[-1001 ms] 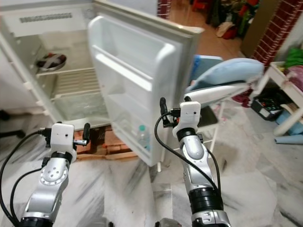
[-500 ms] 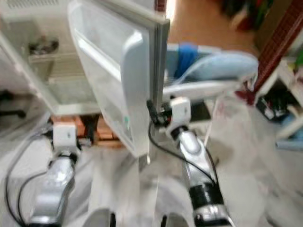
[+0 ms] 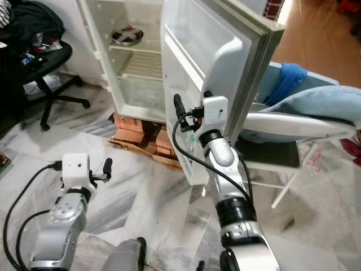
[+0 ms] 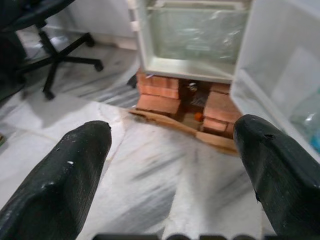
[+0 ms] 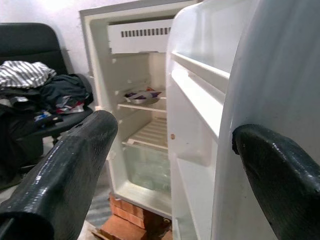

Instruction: Restocking fridge

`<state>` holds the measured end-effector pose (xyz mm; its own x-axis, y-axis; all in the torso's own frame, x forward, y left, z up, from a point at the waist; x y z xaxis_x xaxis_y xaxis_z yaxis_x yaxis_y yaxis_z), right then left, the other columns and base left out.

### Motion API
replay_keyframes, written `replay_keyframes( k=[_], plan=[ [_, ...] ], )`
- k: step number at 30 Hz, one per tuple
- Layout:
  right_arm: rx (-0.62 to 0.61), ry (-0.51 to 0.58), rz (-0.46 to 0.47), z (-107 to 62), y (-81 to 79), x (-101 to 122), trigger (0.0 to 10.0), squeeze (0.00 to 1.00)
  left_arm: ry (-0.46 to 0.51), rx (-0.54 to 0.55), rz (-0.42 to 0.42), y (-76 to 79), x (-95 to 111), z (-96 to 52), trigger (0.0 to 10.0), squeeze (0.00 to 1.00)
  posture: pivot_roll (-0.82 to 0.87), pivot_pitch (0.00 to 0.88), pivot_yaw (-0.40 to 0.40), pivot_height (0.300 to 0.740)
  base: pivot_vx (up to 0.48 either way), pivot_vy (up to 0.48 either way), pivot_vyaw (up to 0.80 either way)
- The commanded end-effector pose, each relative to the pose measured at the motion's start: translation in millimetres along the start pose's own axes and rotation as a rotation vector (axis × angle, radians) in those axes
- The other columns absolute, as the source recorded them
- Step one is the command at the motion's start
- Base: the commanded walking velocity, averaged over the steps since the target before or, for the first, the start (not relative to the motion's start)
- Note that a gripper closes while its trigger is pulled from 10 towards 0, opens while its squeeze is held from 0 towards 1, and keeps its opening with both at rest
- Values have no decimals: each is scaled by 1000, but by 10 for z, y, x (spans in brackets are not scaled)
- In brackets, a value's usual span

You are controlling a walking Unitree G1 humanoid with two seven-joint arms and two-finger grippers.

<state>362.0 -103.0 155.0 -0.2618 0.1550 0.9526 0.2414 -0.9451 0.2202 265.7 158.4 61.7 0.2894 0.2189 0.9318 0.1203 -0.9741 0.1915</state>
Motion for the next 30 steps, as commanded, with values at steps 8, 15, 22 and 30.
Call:
replay_keyframes(
  k=[8, 15, 22, 30],
  plan=[
    [211, -46, 106, -195, -156, -129, 10000, 0, -28, -20, 21, 14, -31, -34, 10000, 0, 154, 65, 4, 740, 0, 0, 0],
    [612, -206, 192, -695, -395, -440, 10000, 0, -42, -12, 24, 11, -56, -47, 10000, 0, 143, 71, 6, 740, 0, 0, 0],
    [374, -461, -161, -676, 252, -862, 10000, 0, -48, -18, 27, 12, -59, -60, 10000, 0, 141, 79, 2, 740, 0, 0, 0],
    [10, -465, -307, -402, 848, -644, 10000, 0, -54, -18, 39, 12, -63, -73, 10000, 0, 162, 81, -2, 740, 0, 0, 0]
  ],
)
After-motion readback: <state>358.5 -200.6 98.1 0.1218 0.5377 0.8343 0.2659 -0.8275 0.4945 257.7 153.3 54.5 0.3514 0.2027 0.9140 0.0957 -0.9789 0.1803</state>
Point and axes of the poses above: a point about 5 cm out from each wrist's last joint towards the gripper, its own z axis pointing out of the wrist towards the gripper, its own x axis along the axis of the wrist's last joint, y = z × x, the point moved 2 cm from there along z, pointing out of the wrist towards the gripper, and after that the axes turned 15 degrees about -z, right-handed, at the moved point
